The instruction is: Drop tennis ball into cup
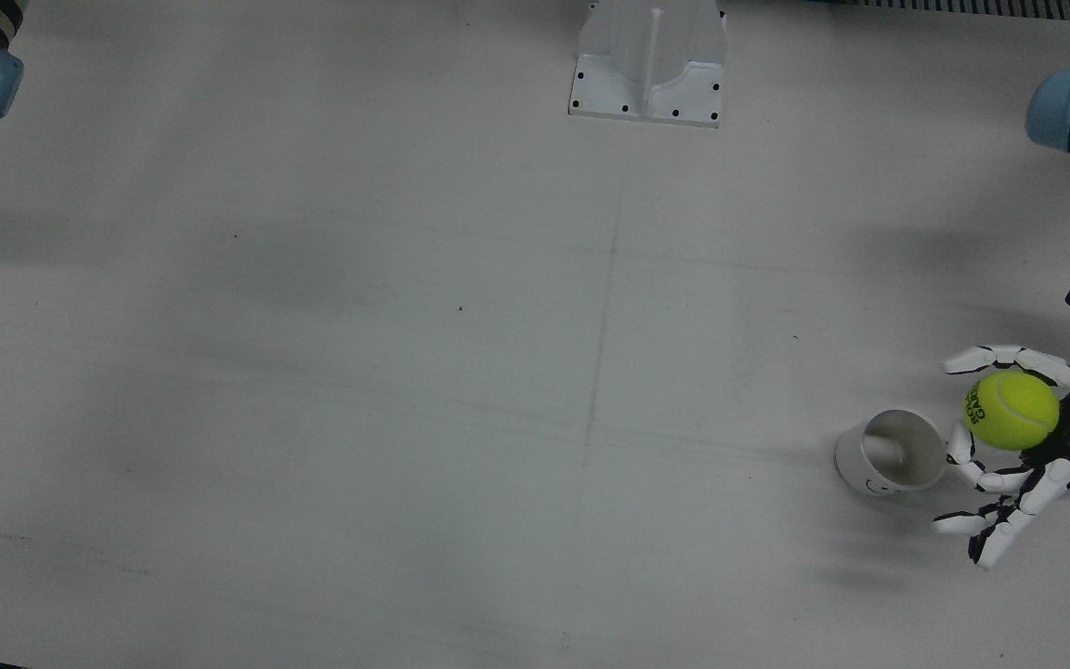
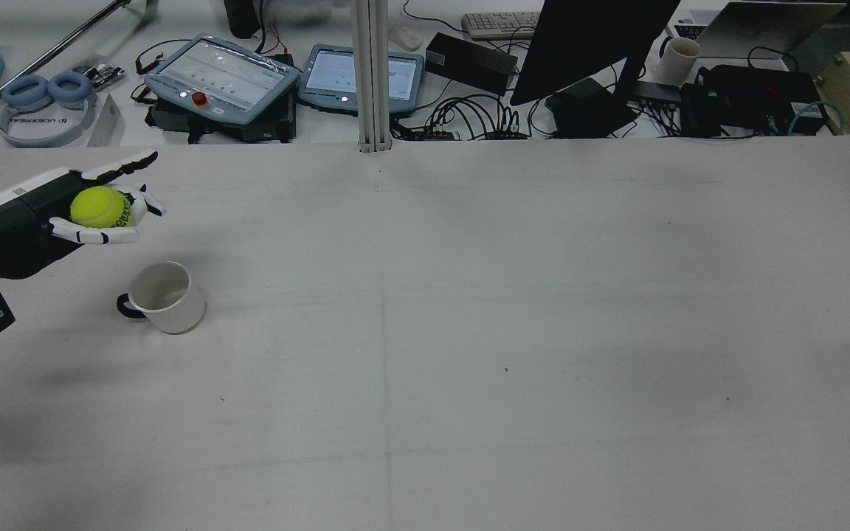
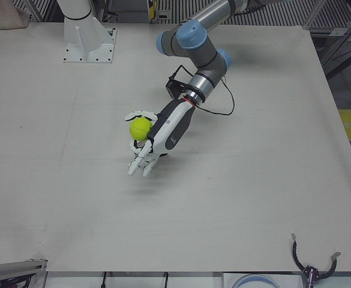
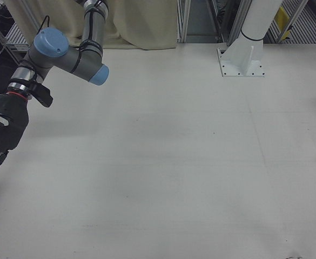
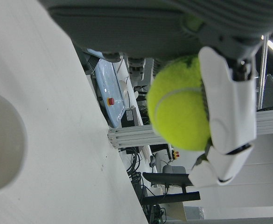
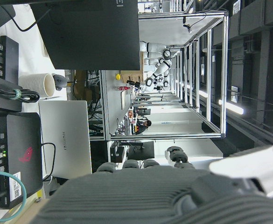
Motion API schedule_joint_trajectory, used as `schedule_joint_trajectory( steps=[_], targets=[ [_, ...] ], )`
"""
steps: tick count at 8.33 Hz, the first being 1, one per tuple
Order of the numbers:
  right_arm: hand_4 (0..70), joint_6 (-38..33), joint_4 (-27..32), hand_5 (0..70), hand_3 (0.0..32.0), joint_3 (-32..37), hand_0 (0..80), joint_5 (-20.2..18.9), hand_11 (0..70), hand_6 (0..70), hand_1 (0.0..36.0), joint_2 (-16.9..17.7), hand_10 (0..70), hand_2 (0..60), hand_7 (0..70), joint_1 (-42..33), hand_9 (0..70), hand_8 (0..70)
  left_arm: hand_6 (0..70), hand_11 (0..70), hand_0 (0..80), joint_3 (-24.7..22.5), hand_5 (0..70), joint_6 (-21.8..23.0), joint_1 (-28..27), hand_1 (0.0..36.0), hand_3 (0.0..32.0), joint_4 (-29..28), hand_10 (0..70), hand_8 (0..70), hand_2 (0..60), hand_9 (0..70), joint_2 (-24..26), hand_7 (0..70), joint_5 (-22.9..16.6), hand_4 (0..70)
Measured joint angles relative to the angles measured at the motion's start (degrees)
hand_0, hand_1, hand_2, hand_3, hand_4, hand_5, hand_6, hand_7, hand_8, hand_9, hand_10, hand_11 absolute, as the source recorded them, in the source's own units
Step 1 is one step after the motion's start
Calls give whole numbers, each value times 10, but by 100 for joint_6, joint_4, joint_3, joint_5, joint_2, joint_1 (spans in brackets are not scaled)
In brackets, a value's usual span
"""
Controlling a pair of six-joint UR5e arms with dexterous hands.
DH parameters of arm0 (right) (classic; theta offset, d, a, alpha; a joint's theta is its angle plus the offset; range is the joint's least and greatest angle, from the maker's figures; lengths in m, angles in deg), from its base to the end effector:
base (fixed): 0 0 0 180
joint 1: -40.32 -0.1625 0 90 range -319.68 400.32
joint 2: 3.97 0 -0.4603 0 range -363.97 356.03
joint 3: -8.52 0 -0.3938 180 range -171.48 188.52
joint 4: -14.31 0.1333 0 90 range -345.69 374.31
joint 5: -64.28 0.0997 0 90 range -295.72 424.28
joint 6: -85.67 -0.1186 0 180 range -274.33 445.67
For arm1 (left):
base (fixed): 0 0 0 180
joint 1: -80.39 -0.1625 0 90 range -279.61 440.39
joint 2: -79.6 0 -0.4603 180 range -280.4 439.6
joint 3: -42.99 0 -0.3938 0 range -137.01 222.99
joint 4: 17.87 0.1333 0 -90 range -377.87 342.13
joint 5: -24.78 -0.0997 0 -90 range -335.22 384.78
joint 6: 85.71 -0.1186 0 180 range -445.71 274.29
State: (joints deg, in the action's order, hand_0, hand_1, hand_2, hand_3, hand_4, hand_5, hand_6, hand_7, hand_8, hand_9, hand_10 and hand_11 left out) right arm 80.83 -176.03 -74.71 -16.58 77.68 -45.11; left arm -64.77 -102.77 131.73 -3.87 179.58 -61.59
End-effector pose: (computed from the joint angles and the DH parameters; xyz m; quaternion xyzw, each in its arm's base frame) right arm 0.1070 -0.5714 0.7234 -0.0070 0.6517 -0.7565 0.0537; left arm 0.2442 -0.5307 0.5013 -0.1281 0.7760 -0.5572 0.2664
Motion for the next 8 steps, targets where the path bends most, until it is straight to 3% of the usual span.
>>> schedule_joint_trajectory(
  steps=[4, 6, 7, 8],
  targets=[
    [0, 0, 5, 0, 0, 0, 0, 0, 0, 0, 0, 0, 0, 0, 0, 0, 0, 0, 7, 0, 521, 0, 33, -16, -2, 283, 0, -69, 0, 0, 256, 15, -37, 149, -3, 0],
    [0, 1, 2, 0, 0, 0, 0, 0, 0, 0, 0, 0, 0, 0, 0, 0, 0, 0, 14, 0, 532, -2, 40, 24, 8, 301, 0, -125, 0, 0, 295, 23, -84, 185, -3, 1],
    [0, 1, 4, 0, 0, -2, 0, 0, 0, 0, 0, 0, 0, 0, 0, 0, 0, 0, 134, 0, 537, -19, 70, 93, 112, 305, 0, -125, 0, 23, 325, 17, -80, 157, -6, 0],
    [0, 1, 2, 0, 0, -5, 0, 0, 0, 0, 0, 0, 0, 0, 0, 0, 0, 0, 0, 0, 552, -28, 40, 136, 422, 328, 0, -36, 0, 0, 294, 22, 11, 181, -20, 0]
  ],
)
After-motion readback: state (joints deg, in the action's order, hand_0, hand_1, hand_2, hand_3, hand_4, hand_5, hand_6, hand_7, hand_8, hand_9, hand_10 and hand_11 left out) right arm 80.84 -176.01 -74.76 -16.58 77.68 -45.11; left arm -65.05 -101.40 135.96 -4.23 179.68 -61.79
